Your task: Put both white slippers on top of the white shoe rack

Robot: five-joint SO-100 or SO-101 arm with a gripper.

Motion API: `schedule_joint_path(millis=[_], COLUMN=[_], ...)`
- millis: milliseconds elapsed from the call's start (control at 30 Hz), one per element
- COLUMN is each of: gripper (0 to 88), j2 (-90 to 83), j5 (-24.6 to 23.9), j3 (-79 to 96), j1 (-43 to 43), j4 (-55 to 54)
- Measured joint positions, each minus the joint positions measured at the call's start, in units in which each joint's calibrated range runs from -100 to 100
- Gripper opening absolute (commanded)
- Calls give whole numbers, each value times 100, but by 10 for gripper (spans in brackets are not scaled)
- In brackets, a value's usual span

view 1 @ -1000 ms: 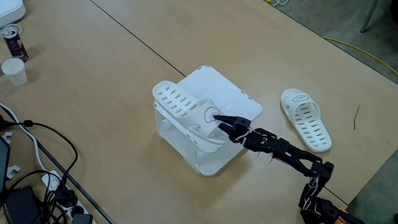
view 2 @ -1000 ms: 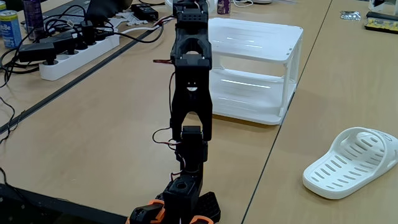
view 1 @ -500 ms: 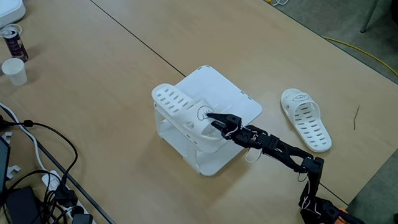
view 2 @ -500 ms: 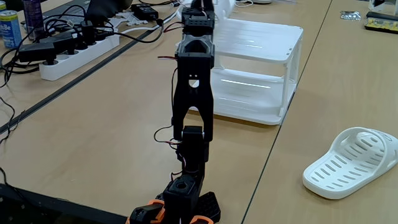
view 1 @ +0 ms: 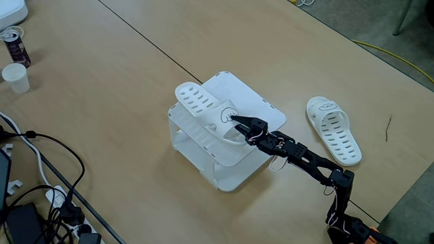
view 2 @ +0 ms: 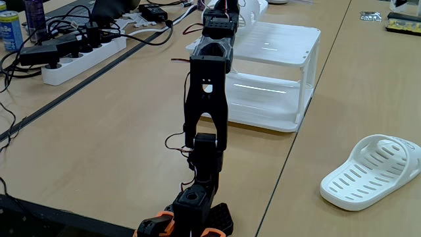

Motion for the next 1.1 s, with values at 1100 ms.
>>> schedule_joint_path(millis=[1100], gripper=[235], j2=[0], j5=[0], j3=[341], j1=[-270], j4=[0])
